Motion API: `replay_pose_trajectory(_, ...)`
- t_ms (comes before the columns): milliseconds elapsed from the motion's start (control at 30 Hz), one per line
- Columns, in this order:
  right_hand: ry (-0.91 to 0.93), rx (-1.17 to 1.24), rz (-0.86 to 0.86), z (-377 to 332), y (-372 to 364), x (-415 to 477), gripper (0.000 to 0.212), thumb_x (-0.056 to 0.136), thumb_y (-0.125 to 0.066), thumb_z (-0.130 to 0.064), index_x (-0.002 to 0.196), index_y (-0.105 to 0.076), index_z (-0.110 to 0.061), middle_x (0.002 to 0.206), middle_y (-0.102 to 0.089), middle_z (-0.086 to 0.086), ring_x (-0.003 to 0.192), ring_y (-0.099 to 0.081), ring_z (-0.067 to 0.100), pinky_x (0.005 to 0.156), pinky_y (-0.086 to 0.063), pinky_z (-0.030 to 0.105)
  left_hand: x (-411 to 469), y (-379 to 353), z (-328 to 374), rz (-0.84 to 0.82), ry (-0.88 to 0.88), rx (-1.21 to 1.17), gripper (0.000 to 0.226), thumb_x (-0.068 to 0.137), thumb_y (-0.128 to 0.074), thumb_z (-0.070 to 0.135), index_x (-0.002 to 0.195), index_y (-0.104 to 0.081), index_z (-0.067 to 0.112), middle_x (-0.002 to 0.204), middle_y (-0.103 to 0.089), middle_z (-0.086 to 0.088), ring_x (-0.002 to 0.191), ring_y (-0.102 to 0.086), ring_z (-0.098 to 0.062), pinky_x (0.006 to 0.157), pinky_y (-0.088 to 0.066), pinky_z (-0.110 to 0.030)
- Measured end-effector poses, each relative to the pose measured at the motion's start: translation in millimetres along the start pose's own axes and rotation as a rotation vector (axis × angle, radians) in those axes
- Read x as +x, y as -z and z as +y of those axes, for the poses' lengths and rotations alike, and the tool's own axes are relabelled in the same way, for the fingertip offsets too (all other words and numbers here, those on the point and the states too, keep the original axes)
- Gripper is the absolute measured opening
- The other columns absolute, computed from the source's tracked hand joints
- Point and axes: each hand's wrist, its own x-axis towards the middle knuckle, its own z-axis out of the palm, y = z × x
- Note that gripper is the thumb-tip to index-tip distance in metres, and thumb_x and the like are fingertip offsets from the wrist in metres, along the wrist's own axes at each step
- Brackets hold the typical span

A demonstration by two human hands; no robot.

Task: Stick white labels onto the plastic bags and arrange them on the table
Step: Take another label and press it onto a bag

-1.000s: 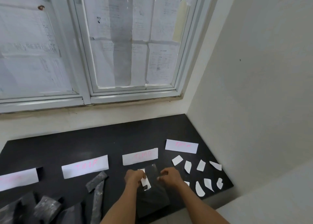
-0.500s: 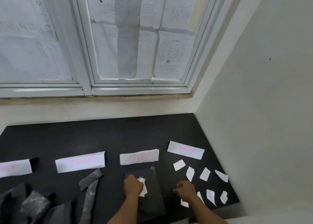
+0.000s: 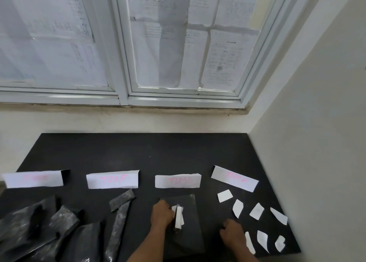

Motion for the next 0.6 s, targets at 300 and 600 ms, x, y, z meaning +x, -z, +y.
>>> replay_pose_trajectory(300, -0.243, 0.18, 0.127, 9, -20, -22, 0.051, 0.081, -0.059, -0.021, 0.129, -0.049, -0.004, 0.129, -0.053, 0.018, 0.121, -0.051, 0.034, 0.098, -0.042, 0.038, 0, 19, -28, 0.076, -0.009, -0.007, 0.01, 0.079, -0.054, 0.009, 0.086, -0.06, 0.014, 0.105, -0.066, -0.009, 0.098, -0.062, -0.025, 0.076, -0.047, -0.027)
replay_pose_trajectory(600, -0.257, 0.101, 0.138, -16, -32, -28, 0.039, 0.08, -0.059, -0.022, 0.116, -0.056, -0.006, 0.124, -0.053, 0.018, 0.115, -0.054, 0.036, 0.092, -0.047, 0.039, -3, 37, -49, 0.102, -0.039, 0.044, 0.009, 0.08, -0.054, 0.011, 0.085, -0.058, 0.017, 0.108, -0.066, -0.009, 0.103, -0.061, -0.026, 0.08, -0.047, -0.028)
